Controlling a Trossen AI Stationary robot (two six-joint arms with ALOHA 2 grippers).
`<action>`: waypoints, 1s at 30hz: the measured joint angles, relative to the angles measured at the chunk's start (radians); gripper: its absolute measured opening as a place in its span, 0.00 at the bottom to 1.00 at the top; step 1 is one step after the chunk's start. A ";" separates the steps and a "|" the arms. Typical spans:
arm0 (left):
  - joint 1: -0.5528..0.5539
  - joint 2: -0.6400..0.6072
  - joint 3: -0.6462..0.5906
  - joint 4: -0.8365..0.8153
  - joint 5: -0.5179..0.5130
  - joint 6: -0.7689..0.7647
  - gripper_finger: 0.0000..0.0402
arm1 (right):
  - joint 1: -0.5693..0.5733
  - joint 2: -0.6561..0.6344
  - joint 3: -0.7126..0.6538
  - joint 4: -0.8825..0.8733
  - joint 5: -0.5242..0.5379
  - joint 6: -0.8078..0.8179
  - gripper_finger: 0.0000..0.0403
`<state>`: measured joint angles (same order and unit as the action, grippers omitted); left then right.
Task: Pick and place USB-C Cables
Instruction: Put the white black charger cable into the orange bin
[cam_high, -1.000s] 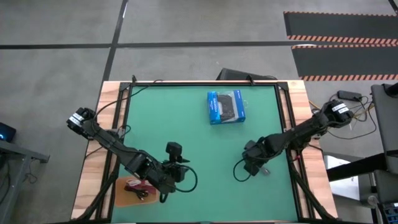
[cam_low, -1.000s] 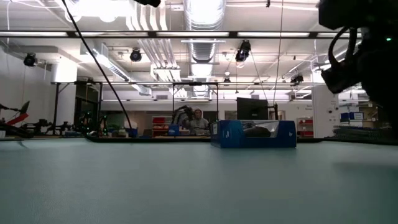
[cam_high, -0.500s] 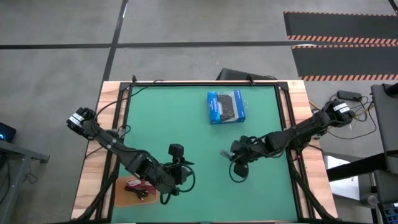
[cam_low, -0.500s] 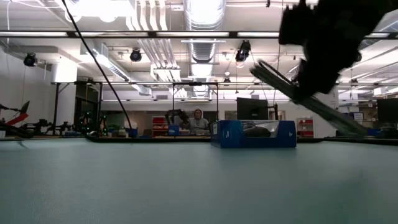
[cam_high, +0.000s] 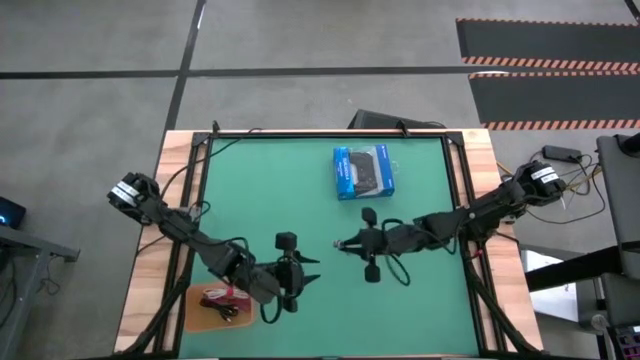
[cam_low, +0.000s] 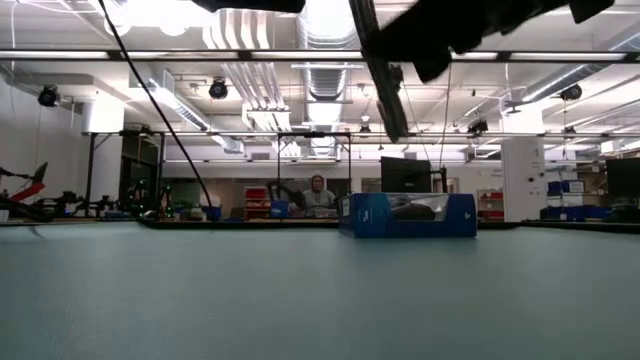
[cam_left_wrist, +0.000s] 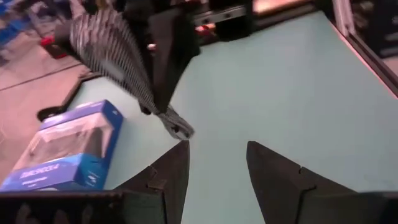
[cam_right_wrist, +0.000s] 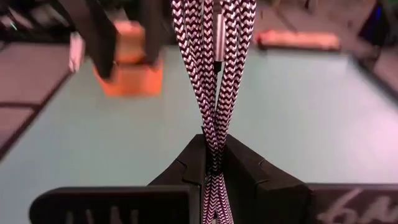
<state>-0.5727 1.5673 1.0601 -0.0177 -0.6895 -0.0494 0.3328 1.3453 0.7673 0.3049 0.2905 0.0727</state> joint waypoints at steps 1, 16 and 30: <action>0.005 0.000 -0.007 0.020 -0.009 0.000 0.36 | 0.000 0.000 0.000 0.035 -0.001 -0.022 0.07; 0.087 0.002 -0.057 0.175 -0.024 -0.023 0.36 | 0.000 0.000 -0.014 0.299 -0.001 -0.175 0.07; 0.109 0.002 -0.057 0.249 -0.023 -0.021 0.36 | 0.000 0.000 -0.175 0.649 -0.003 -0.248 0.07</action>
<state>-0.4634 1.5688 1.0035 0.2308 -0.7125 -0.0703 0.3328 1.3449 0.5921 0.9538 0.2879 -0.1757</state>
